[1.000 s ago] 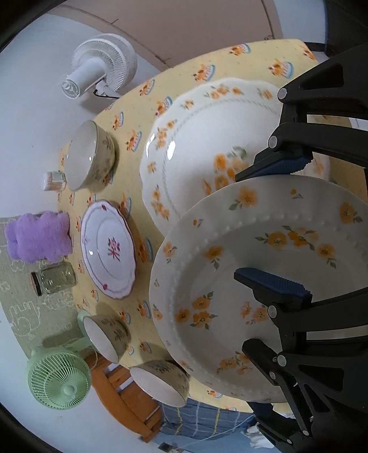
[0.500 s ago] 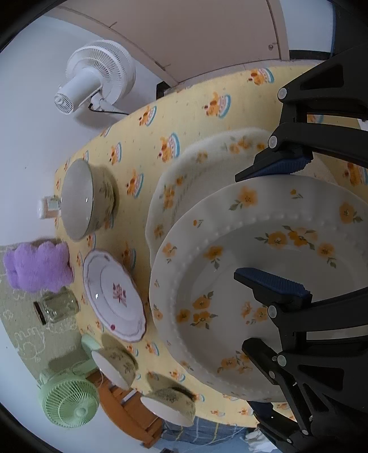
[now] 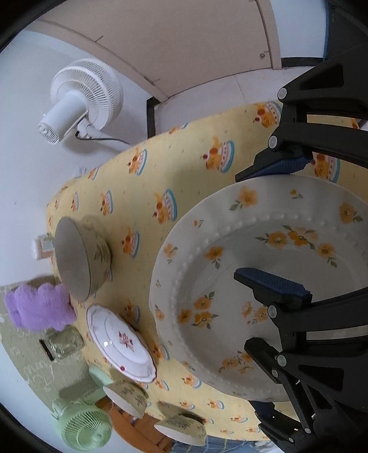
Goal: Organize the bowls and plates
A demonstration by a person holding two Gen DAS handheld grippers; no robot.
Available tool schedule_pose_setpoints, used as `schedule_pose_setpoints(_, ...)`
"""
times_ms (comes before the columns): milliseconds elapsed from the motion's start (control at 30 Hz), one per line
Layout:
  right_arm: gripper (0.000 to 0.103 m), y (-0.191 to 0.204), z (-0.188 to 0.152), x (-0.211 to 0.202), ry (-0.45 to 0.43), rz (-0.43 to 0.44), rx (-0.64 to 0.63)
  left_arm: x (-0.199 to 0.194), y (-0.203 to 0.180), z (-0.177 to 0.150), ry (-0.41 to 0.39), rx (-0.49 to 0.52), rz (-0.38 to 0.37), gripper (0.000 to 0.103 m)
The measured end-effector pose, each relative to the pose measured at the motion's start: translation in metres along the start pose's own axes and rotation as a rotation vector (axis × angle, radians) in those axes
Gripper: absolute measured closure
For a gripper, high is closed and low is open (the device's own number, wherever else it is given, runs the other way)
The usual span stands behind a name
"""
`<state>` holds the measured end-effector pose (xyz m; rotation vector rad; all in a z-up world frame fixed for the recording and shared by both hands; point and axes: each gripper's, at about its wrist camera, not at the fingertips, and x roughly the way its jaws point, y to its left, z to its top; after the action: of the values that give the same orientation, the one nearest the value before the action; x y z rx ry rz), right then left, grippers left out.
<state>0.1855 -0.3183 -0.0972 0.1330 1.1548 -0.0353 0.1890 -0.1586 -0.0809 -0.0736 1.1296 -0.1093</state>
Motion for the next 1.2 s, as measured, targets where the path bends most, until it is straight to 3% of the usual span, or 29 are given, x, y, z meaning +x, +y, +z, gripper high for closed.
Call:
schedule_pose_setpoints(500, 0.04, -0.009, 0.005, 0.018, 0.044, 0.044, -0.009, 0.019, -0.004, 0.0, 0.046, -0.036, 0.047, 0.029)
schedule_pose_setpoints(1067, 0.044, -0.009, 0.002, 0.028, 0.068, 0.044, 0.007, 0.022, -0.01, 0.005, 0.056, 0.036, 0.161, 0.026)
schedule_pose_setpoints(1167, 0.044, -0.008, 0.002, 0.026, 0.058, 0.046, 0.0, 0.023, -0.026, 0.002, 0.029, 0.138, 0.29, 0.029)
schedule_pose_setpoints(1200, 0.044, -0.007, 0.002, 0.024, 0.048, 0.053, -0.007, 0.022, -0.032, 0.0, 0.024, 0.165, 0.297, 0.028)
